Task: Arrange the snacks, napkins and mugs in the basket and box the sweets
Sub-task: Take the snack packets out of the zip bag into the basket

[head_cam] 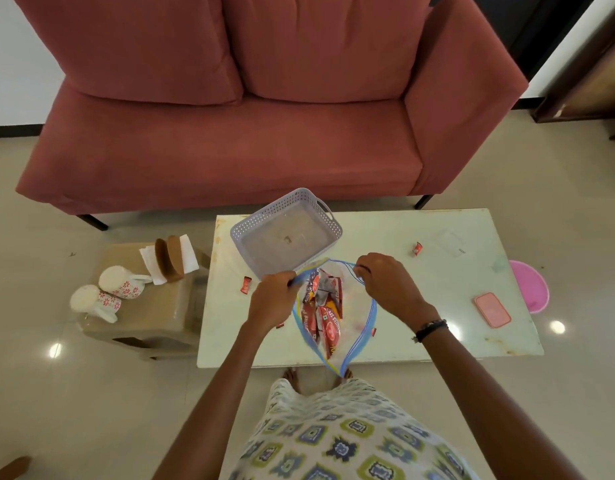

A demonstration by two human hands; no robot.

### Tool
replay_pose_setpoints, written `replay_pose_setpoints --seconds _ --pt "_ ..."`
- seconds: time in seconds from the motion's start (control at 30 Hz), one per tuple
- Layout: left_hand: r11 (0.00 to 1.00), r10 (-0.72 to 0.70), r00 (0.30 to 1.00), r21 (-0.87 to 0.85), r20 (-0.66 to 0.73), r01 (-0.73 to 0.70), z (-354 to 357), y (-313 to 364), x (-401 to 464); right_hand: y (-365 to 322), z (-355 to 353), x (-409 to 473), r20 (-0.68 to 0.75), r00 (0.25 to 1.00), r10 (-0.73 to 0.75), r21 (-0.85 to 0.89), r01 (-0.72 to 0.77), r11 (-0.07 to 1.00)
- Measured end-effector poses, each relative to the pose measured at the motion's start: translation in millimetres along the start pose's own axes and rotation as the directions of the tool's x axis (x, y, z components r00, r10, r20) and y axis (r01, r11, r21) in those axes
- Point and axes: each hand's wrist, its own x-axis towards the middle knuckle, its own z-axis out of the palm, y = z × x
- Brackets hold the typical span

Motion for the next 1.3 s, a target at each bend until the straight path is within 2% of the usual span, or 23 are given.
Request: replay_pose_setpoints --seconds 0.1,0.17,0.2,0.23,0.3,0.37,0.47,0.53,0.73,0.9,1.07,1.2,1.3 --pt "0.975 -0.058 0.998 -0.215 0.023 0.061 7 4 4 -14 11 -4 -0.13 0.991 0.004 0.019 -0.002 1.0" --pt "0.948 -0.103 0.995 -0.3 0.018 0.103 10 1 6 -29 16 -12 -0.256 0.967 -0.011 0.06 0.027 0.998" --pt "0.939 -0.119 0.993 -0.323 0.007 0.115 12 -2 6 -36 19 -16 -0.274 0.961 -0.03 0.058 0.048 0.997" --pt "0.934 -0.129 0.992 -0.336 -0.008 0.119 14 -5 6 -44 24 -20 -0.22 0.974 -0.043 0.067 0.059 0.996" --pt "0.932 -0.153 0.988 -0.339 -0.032 0.133 15 -8 3 -55 39 -26 0.055 0.998 0.007 0.031 -0.008 0.999" --pt "0.935 -0.158 0.986 -0.328 -0.05 0.133 16 -12 -1 -58 55 -26 0.308 0.95 0.061 -0.069 -0.042 0.997" --pt "0.933 -0.166 0.983 -0.335 -0.072 0.133 15 -15 -10 -57 75 -19 0.459 0.88 0.121 -0.102 -0.083 0.991" --pt "0.925 -0.173 0.98 -0.359 -0.094 0.129 14 -13 -15 -56 84 -16 0.483 0.862 0.152 -0.078 -0.131 0.988" --pt "0.917 -0.159 0.979 -0.386 -0.13 0.098 13 -10 -24 -52 101 -9 0.409 0.883 0.231 -0.039 -0.236 0.971" --pt "0.904 -0.214 0.964 -0.407 -0.159 0.134 19 -13 -18 -45 95 -3 0.385 0.899 0.208 -0.099 -0.184 0.978" --pt "0.858 -0.283 0.949 -0.48 -0.141 0.185 12 -16 -8 -45 69 3 0.342 0.932 0.119 -0.107 -0.087 0.99" --pt "0.815 -0.308 0.945 -0.544 -0.113 0.201 8 -22 7 -40 33 13 0.19 0.978 0.091 0.018 -0.096 0.995" --pt "0.782 -0.33 0.937 -0.588 -0.111 0.206 8 -21 23 -34 8 28 0.141 0.987 0.077 0.153 -0.098 0.983"
